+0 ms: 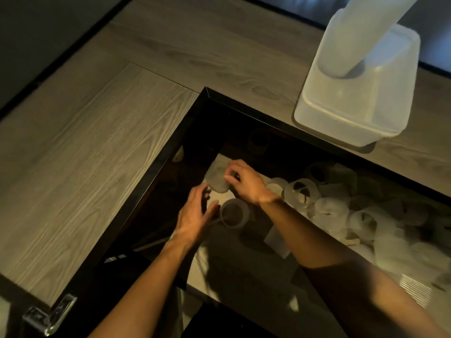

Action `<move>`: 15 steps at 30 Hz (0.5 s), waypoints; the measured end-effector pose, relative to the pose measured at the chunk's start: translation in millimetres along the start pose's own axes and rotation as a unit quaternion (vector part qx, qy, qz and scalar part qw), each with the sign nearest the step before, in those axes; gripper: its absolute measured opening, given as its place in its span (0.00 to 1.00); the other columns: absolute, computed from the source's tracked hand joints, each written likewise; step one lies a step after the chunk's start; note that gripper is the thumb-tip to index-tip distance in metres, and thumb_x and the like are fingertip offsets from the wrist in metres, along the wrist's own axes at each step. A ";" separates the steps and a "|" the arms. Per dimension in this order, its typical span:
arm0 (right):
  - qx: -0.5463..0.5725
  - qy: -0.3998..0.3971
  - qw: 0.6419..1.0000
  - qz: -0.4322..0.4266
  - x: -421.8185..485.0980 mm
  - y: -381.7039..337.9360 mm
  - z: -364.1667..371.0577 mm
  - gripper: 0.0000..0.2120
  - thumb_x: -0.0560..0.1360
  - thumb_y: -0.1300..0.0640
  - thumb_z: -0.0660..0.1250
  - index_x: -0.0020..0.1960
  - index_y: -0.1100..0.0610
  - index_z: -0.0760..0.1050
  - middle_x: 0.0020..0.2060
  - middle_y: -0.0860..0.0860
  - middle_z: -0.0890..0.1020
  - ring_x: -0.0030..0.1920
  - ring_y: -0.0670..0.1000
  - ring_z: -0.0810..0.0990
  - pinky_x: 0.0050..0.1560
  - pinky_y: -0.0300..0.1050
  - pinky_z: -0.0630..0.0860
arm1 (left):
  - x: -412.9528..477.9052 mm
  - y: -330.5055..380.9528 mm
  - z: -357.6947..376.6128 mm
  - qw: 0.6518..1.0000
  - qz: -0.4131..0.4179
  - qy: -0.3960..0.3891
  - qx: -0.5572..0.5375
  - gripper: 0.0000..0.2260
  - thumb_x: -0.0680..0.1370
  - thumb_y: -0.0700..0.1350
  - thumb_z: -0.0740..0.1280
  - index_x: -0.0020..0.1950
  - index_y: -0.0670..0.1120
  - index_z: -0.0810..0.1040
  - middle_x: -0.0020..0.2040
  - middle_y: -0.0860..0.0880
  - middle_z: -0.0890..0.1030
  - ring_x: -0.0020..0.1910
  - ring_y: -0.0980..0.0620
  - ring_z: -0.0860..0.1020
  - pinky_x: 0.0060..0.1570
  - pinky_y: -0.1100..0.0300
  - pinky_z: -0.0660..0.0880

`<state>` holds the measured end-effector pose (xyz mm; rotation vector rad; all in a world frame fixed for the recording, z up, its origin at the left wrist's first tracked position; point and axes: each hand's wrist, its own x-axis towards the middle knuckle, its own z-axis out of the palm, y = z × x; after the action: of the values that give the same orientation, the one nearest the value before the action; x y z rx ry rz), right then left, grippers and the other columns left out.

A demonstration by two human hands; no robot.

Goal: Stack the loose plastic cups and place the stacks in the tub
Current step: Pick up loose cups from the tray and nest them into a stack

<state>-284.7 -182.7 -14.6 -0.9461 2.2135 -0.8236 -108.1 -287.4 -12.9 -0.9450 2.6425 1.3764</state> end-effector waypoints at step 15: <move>0.143 0.056 0.977 0.146 -31.0 19.3 2.1 0.14 0.83 0.52 0.62 0.67 0.53 0.71 0.55 0.46 0.76 0.55 0.46 0.76 0.54 0.41 0.71 | 46.7 18.3 7.6 0.998 0.020 0.051 0.015 0.41 0.73 0.54 0.76 0.80 0.52 0.57 0.78 0.49 0.63 0.74 0.48 0.67 0.66 0.49 0.70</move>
<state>-273.3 -148.7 -21.5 -0.4336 2.1818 -1.0374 -157.6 -297.4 -17.0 -0.9895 2.7623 1.3261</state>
